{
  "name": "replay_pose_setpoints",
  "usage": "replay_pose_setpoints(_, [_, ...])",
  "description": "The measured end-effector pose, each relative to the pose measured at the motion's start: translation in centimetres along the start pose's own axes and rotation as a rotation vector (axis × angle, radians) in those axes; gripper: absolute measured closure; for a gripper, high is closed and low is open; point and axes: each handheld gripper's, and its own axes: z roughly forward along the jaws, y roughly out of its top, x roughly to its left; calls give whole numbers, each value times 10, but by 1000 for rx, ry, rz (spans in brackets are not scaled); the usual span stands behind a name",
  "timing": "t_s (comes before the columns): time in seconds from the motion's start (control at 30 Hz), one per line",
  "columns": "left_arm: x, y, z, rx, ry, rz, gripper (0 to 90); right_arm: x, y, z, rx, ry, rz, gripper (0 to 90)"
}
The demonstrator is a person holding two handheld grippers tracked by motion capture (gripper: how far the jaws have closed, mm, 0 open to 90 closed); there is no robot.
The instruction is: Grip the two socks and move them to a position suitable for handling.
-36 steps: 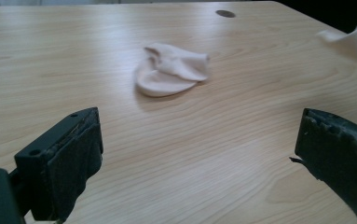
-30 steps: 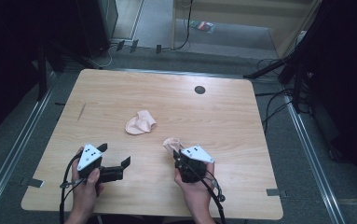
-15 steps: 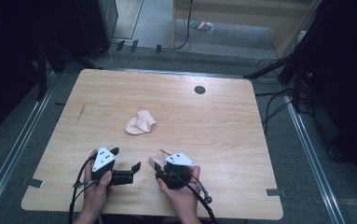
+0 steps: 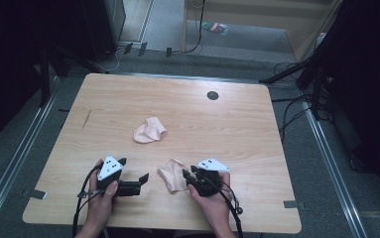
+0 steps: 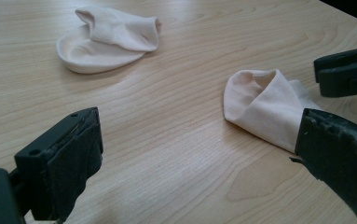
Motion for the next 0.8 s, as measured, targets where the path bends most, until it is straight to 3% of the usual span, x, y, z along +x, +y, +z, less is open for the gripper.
replay_pose_setpoints(0.17, [0,-1,2,7,-7,4,13,5,-2,15,30,-16,-56,516])
replay_pose_setpoints(0.2, [0,-1,2,8,-4,6,13,9,-5,19,48,-42,-91,552])
replay_pose_setpoints(0.23, [0,-1,3,10,-6,8,13,9,-5,19,48,-42,-91,552])
replay_pose_setpoints(0.3, [-1,-1,3,12,-8,10,13,17,-7,20,48,-60,-152,644])
replay_pose_setpoints(0.47, [-2,-1,5,17,-13,13,13,25,-8,17,34,-115,-179,821])
replay_pose_setpoints(0.63, [-7,-3,8,28,-29,18,13,25,-2,10,39,-53,-146,846])
replay_pose_setpoints(0.7, [-20,-4,13,46,-32,40,13,28,6,4,17,-17,-133,846])
replay_pose_setpoints(0.73, [-20,-4,13,46,-32,40,13,28,6,4,17,-17,-133,846])
replay_pose_setpoints(0.8, [-35,-4,16,60,-62,62,13,30,17,-2,-13,29,-112,846])
